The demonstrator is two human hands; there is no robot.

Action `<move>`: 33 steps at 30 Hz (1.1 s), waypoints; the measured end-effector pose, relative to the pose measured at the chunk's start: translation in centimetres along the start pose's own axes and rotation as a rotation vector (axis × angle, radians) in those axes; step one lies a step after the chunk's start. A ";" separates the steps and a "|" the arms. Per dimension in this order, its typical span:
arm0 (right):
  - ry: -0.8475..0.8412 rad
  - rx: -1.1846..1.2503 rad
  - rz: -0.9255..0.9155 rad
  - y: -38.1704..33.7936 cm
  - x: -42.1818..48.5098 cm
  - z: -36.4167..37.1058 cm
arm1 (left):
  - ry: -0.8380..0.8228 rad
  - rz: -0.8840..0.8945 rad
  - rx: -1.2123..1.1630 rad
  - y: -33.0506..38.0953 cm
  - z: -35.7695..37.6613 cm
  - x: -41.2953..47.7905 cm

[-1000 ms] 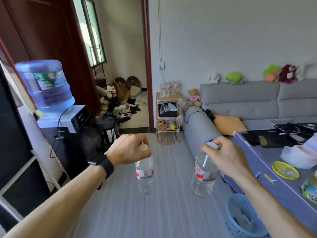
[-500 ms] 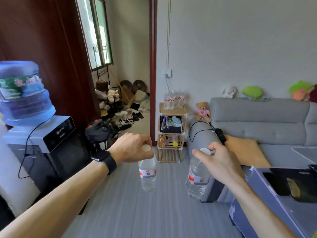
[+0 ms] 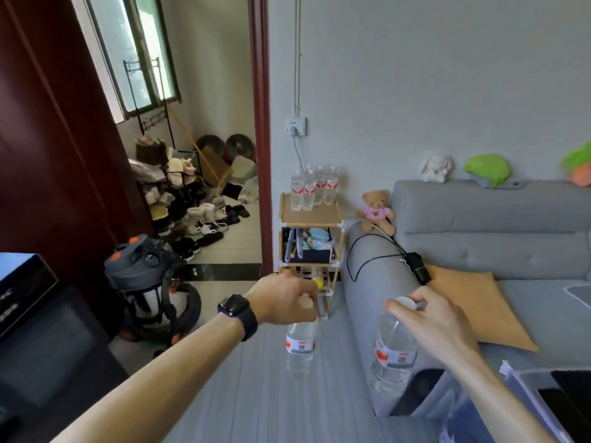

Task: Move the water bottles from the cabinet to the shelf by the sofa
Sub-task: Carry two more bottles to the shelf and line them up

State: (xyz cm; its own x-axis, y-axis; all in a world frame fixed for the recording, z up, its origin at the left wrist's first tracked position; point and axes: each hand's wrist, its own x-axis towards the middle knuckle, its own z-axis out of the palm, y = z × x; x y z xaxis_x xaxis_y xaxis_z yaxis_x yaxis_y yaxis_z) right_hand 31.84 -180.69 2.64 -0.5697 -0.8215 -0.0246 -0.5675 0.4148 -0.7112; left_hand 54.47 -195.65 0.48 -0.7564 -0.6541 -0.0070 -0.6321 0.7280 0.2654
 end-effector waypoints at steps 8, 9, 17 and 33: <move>0.038 -0.009 0.061 -0.6 16.1 2.8 | -0.018 0.113 0.077 -6.1 -0.3 16.7; 0.026 -0.019 0.077 -0.4 18.0 3.3 | -0.029 0.106 0.070 -6.9 -0.3 18.6; -0.082 -0.131 0.053 0.6 35.6 7.8 | -0.135 0.009 0.158 -13.1 0.5 33.9; -0.188 -0.105 0.057 -5.3 64.7 14.4 | -0.167 -0.091 0.153 -26.4 -1.5 59.2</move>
State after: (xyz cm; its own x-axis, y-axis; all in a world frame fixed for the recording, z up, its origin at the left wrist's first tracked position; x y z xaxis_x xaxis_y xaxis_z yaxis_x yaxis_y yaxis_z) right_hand 6.53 -241.65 -5.33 -0.4876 -0.8498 -0.2004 -0.6017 0.4934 -0.6281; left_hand 26.63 -253.91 -5.54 -0.7043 -0.6849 -0.1866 -0.7076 0.6985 0.1068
